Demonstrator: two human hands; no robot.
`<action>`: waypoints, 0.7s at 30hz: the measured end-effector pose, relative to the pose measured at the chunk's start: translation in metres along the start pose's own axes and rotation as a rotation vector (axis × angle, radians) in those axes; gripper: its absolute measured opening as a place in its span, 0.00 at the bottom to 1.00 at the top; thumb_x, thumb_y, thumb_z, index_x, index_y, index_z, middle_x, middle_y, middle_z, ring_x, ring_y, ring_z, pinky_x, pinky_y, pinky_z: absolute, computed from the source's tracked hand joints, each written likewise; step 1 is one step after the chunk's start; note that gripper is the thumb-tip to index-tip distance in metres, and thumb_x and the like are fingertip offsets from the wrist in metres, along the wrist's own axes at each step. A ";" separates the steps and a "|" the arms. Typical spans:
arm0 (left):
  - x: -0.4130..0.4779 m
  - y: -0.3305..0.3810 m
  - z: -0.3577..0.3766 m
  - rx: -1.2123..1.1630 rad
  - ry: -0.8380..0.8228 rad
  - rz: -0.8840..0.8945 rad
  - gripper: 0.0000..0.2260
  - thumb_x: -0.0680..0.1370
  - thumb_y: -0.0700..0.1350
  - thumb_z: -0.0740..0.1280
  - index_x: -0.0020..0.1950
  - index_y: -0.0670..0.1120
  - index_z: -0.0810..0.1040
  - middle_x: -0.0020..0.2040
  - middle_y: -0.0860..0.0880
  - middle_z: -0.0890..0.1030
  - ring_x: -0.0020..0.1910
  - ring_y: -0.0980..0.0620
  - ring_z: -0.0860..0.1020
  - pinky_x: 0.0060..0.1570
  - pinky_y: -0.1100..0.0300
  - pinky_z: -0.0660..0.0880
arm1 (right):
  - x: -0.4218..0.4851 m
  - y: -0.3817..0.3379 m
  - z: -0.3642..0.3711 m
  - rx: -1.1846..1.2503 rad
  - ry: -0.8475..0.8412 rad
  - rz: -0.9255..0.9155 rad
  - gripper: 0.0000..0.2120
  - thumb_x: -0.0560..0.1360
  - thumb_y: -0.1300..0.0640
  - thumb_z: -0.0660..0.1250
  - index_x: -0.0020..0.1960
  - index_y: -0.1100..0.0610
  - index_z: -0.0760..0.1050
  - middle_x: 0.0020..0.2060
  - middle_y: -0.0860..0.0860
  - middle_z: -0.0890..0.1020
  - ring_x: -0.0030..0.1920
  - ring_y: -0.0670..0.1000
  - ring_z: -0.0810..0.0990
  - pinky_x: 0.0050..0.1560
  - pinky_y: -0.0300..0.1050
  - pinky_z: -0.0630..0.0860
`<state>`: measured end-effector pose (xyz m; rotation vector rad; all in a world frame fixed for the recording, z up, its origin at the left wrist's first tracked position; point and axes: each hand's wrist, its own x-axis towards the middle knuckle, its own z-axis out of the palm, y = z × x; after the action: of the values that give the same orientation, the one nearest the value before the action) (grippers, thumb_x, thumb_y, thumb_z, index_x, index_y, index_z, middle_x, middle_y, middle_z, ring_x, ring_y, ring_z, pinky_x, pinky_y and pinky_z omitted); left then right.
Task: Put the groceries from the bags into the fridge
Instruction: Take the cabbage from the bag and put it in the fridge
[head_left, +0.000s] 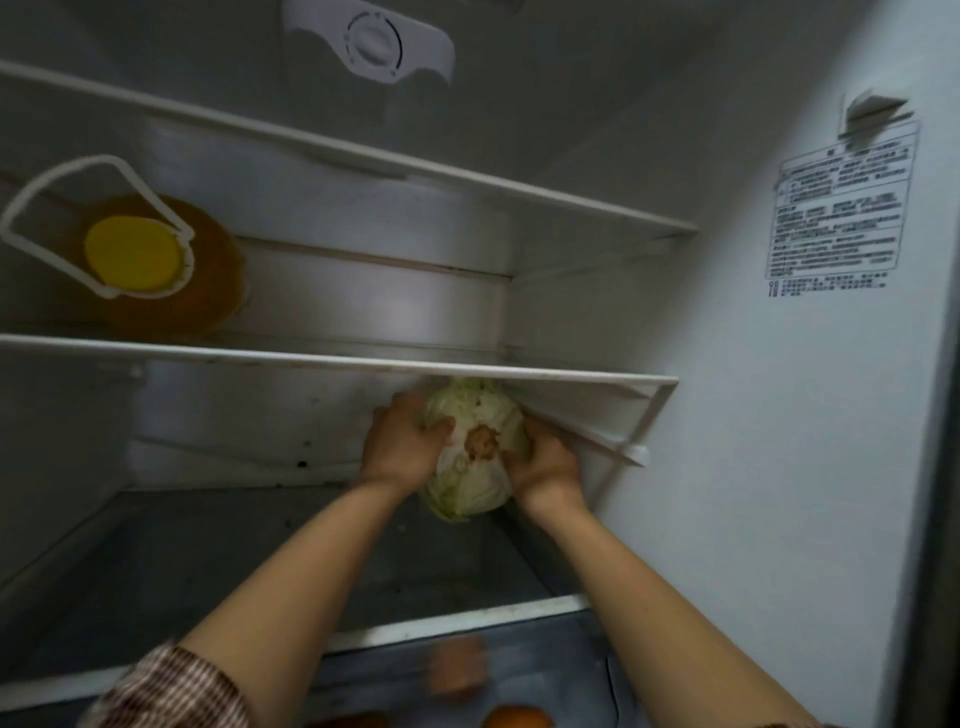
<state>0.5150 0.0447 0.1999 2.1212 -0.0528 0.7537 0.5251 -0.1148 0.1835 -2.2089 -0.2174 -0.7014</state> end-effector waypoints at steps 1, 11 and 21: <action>-0.005 0.002 -0.002 0.014 -0.038 0.005 0.17 0.76 0.46 0.68 0.63 0.42 0.74 0.61 0.40 0.77 0.61 0.41 0.74 0.57 0.56 0.71 | -0.005 0.000 0.000 -0.023 -0.011 -0.014 0.16 0.77 0.52 0.64 0.64 0.52 0.74 0.62 0.53 0.79 0.63 0.56 0.76 0.62 0.42 0.71; -0.089 0.001 -0.029 -0.063 -0.003 -0.062 0.17 0.75 0.44 0.68 0.63 0.44 0.78 0.59 0.44 0.81 0.59 0.45 0.78 0.55 0.59 0.72 | -0.085 -0.016 -0.017 -0.026 -0.127 0.027 0.23 0.75 0.54 0.65 0.67 0.61 0.67 0.63 0.61 0.74 0.62 0.62 0.74 0.62 0.52 0.73; -0.268 0.047 -0.098 0.050 0.109 -0.147 0.13 0.75 0.43 0.66 0.59 0.44 0.79 0.57 0.44 0.81 0.57 0.47 0.78 0.54 0.59 0.71 | -0.240 -0.048 -0.084 0.051 -0.284 -0.077 0.27 0.76 0.54 0.64 0.73 0.57 0.62 0.67 0.58 0.72 0.66 0.58 0.72 0.64 0.50 0.70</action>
<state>0.2340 0.0282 0.1347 2.1011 0.1806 0.7876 0.2724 -0.1276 0.1273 -2.2546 -0.4608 -0.4152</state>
